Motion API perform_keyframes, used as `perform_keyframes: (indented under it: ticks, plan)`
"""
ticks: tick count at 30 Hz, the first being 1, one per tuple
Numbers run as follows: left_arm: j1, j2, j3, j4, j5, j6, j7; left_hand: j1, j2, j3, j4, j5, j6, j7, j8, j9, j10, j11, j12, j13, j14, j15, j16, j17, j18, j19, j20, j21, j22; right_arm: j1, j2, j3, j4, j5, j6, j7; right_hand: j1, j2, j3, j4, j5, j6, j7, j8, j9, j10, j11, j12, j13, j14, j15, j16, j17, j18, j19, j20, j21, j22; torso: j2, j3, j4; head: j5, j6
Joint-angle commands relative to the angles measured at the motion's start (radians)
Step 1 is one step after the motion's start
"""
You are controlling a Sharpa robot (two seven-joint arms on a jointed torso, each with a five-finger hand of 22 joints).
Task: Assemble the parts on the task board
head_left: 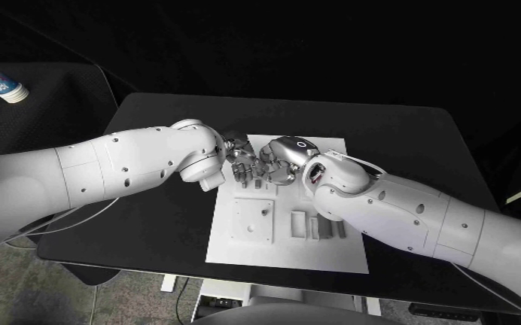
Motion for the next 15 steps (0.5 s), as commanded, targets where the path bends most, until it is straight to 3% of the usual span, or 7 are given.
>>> perform_keyframes:
  ticks: [1, 15]
  plan:
    - [0.001, 0.005, 0.001, 0.001, 0.0, -0.015, -0.003, 0.032, 0.024, 0.047, -0.043, 0.004, 0.047, -0.037, 0.003, 0.012, 0.006, -0.002, 0.002, 0.001, 0.007, 0.0, 0.003, 0.002, 0.033, 0.007, 0.001, 0.006, -0.001, 0.0, 0.008, 0.0, 0.001, -0.008, 0.01, 0.014, -0.004, -0.005, -0.007, -0.001, -0.004, -0.002, 0.003, 0.001, -0.002, 0.004, -0.002, -0.003, -0.002, 0.009, -0.001, 0.003, -0.001, 0.047, 0.007, 0.0, 0.136, 0.002, 0.0, 0.0, 0.0004, -0.001, 0.0]
    - [0.001, 0.008, 0.001, 0.004, 0.002, -0.009, -0.003, 0.031, 0.023, 0.048, -0.043, 0.005, 0.048, -0.037, 0.003, 0.012, 0.008, -0.002, 0.002, 0.001, 0.008, 0.0, 0.004, 0.002, 0.033, 0.008, 0.0, 0.006, -0.001, 0.0, 0.009, 0.0, -0.004, 0.0, 0.014, 0.019, -0.002, 0.001, -0.007, -0.007, -0.001, -0.015, 0.005, -0.007, -0.004, -0.006, 0.0, -0.012, -0.006, 0.005, -0.001, 0.0, -0.003, 0.048, 0.005, 0.0, 0.131, 0.002, 0.0, -0.0007, 0.0001, 0.0, 0.001]
